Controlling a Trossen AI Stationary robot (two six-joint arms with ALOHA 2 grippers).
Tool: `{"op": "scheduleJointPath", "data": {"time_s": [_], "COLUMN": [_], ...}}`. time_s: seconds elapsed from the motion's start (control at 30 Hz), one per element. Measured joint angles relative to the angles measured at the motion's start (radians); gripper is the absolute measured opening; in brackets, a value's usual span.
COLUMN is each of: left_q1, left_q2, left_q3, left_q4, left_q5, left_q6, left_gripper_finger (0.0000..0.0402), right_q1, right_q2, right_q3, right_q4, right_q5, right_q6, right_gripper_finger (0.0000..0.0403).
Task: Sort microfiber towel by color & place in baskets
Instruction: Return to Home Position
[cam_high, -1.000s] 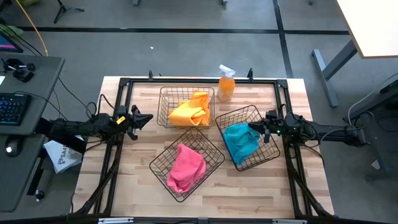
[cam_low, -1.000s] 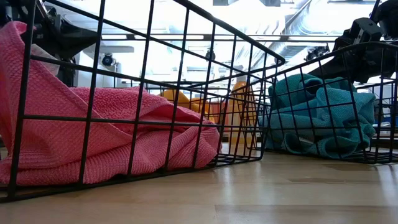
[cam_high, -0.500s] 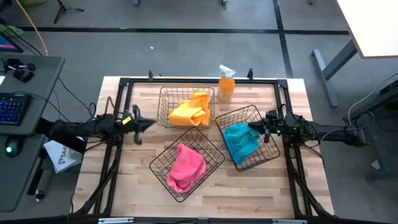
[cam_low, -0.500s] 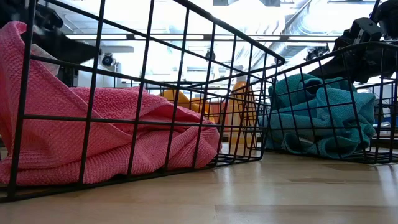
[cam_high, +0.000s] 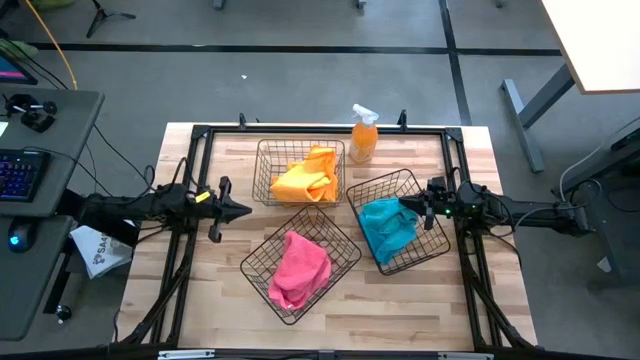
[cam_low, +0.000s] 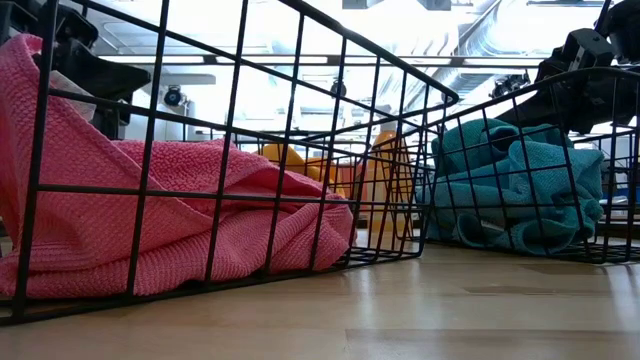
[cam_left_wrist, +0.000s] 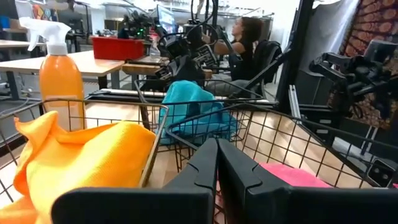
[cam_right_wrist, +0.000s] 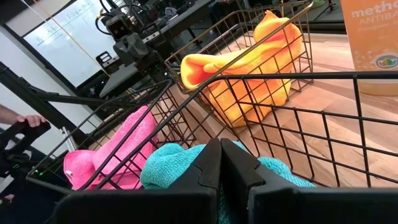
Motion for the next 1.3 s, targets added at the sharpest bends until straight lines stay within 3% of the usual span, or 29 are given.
{"op": "scheduleJointPath", "data": {"time_s": [1.3], "left_q1": [0.0], "left_q2": [0.004], "left_q3": [0.0], "left_q4": [0.002], "left_q5": [0.0], "left_q6": [-0.049], "left_gripper_finger": [0.0001], "right_q1": [0.0], "right_q2": [0.0], "right_q3": [0.0], "right_q4": [0.0], "right_q5": [0.0], "right_q6": [0.0], "right_gripper_finger": [0.0]}}
